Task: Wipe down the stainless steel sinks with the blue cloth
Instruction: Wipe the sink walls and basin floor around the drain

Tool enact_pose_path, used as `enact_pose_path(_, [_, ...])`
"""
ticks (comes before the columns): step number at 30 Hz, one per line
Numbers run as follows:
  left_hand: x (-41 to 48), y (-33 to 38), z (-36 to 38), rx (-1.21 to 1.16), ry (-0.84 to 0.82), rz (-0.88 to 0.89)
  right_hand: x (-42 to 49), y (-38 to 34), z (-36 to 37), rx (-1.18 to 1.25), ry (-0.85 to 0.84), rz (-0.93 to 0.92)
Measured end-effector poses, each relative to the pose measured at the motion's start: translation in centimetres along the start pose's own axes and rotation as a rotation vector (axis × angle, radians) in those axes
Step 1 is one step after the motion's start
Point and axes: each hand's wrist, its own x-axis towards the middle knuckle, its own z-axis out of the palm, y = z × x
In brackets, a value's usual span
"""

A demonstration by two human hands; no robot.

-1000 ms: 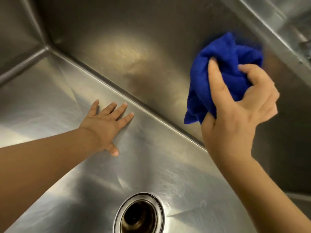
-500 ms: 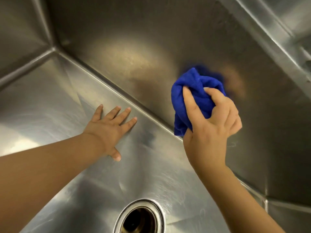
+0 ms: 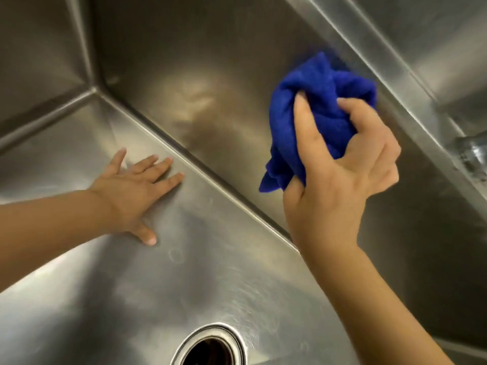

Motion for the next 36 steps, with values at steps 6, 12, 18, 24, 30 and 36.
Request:
enact_pose_path(6, [0.0, -2.8, 0.8, 0.072, -0.097, -0.063, -5.4, -0.3, 4.8, -0.142, -0.255, -0.185])
enact_pose_path(12, [0.4, -2.7, 1.2, 0.060, -0.084, -0.053, -3.5, -1.6, 3.3, -0.056, -0.326, -0.092])
enact_pose_path(18, [0.3, -2.9, 1.4, 0.019, -0.069, -0.042, -1.9, -2.3, 3.5, -0.100, -0.085, -0.077])
enact_pose_path(24, [0.5, -3.2, 1.9, -0.008, -0.044, -0.027, -6.8, -3.2, 7.8, -0.123, -0.434, -0.202])
enact_pose_path(30, [0.8, -3.2, 2.0, -0.023, -0.028, -0.027, -2.4, -5.1, 5.5, 0.022, -0.214, -0.103])
enact_pose_path(36, [0.6, -3.2, 2.0, -0.051, -0.014, -0.024, -5.2, -5.0, 9.2, -0.059, -0.411, -0.313])
